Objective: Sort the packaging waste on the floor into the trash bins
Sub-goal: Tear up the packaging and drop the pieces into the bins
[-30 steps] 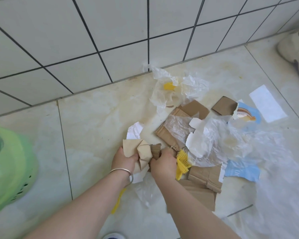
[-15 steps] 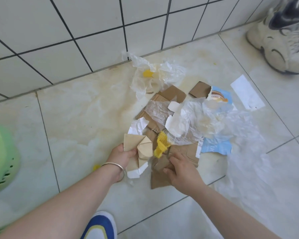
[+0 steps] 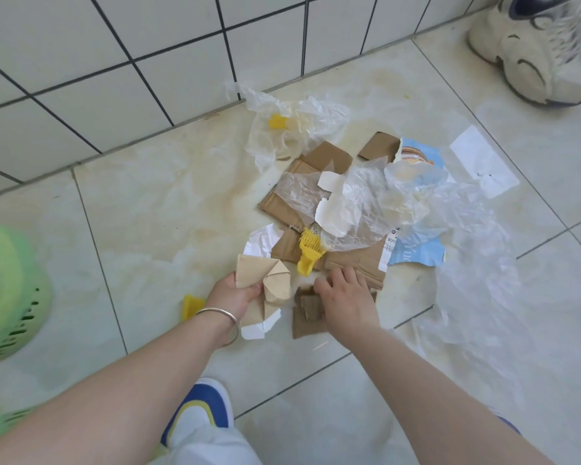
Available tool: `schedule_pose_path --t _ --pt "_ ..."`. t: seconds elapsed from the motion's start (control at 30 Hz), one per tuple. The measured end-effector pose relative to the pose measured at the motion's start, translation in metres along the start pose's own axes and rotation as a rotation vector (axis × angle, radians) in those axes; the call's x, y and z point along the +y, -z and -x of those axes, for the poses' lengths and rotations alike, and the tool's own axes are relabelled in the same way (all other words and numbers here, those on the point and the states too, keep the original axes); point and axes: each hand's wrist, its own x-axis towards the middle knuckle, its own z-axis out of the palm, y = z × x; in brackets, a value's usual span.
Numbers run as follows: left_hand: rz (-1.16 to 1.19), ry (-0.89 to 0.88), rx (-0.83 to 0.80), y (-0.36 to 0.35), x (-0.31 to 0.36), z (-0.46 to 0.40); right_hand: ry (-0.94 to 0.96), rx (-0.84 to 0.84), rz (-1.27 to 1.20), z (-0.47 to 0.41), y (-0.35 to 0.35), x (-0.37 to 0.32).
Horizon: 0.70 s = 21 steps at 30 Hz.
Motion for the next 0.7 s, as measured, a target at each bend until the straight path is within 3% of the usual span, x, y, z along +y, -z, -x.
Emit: schedule_pose_path --t 0.13,0.33,0.53,0.7 --pt "-0.006 -0.009 0.006 0.001 -0.001 0.004 -0.102 -0.186 -0.285 0.004 -0.001 -0.003" --pt "0.051 -0.04 0.016 0.006 0.002 0.018 -0.266 -0.328 -0.638 0.006 0.024 -0.006" --pt "0.065 -0.143 0.002 0.026 0.025 0.054 -0.398 -0.039 -0.838 0.018 0.089 -0.03" --pt "0.08 -0.32 0.09 0.073 0.057 0.121 -0.341 0.16 -1.026 0.057 0.168 -0.086"
